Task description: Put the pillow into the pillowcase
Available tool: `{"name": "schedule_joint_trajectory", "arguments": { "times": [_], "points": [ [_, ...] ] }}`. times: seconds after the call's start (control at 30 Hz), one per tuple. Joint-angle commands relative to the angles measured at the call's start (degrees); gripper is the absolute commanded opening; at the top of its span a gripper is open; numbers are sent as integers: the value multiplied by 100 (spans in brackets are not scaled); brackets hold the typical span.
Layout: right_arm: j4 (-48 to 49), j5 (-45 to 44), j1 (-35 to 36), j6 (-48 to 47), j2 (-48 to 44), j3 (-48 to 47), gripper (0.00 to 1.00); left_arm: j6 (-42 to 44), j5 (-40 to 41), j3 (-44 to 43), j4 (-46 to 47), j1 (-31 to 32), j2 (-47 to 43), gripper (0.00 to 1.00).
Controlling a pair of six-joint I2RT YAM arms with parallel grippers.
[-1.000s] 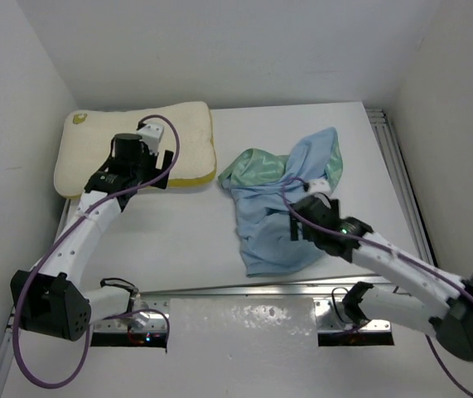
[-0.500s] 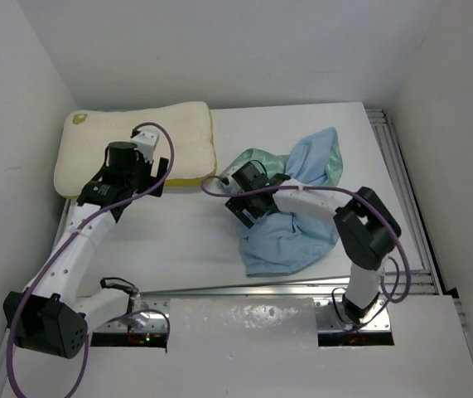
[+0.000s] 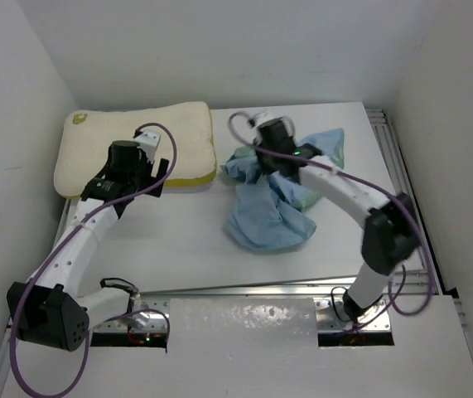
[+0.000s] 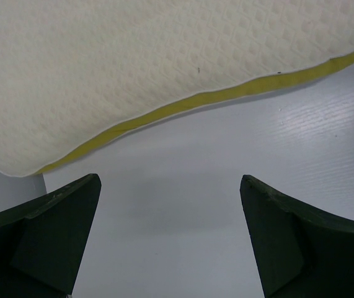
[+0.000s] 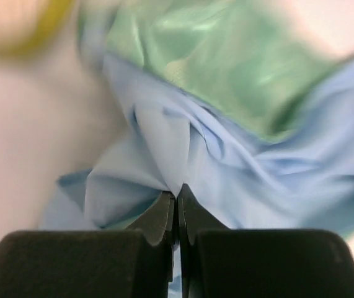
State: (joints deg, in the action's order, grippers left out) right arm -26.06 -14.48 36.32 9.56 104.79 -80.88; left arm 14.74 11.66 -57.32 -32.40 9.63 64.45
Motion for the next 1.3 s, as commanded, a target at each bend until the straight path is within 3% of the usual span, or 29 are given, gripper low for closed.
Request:
{"name": "schedule_joint_trajectory", "arguments": {
  "times": [0.0,0.1,0.23,0.43,0.5,0.53,0.57,0.67,0.77,0.83,0.9,0.97,1.27],
  "points": [
    [1365,103,-546,811,-1772,255,0,55,82,-218,190,-93,42,93],
    [1973,349,-695,661,-2671,871,0,55,73,-244,252,-119,121,93],
    [1631,455,-985,766,-3244,1266,0,81,56,-271,278,-128,191,93],
    [1279,771,-1285,819,-3325,1522,0,169,-85,-446,305,-137,358,93],
    [1410,1024,-1285,1072,-3229,1619,0,476,-975,-700,174,-137,454,90],
    [1455,1183,-1285,1161,-3228,1637,0,581,-981,-815,103,-137,490,89],
    [1516,1315,-1285,1232,-3089,1637,0,722,-1921,-946,-37,-111,542,87],
    [1893,1755,-1285,1548,-2860,1742,0,558,-3428,-1421,5,282,928,87],
    [2219,1791,-1276,1838,-2798,1883,0,512,-3451,-1861,286,1143,1639,89],
    [2211,1835,-1276,1979,-2815,1979,0,241,-3512,-2089,751,1295,2281,93],
    [2228,1861,-1285,2163,-2868,2111,0,-242,-4108,-2457,998,1366,2958,100],
    [2246,1747,-1276,2312,-2947,2225,0,-673,-4338,-2565,1278,1454,3344,100],
    [2343,1466,-1276,2770,-3096,2638,0,-1333,-4778,-1801,2782,2245,3900,97]
  ]
}}
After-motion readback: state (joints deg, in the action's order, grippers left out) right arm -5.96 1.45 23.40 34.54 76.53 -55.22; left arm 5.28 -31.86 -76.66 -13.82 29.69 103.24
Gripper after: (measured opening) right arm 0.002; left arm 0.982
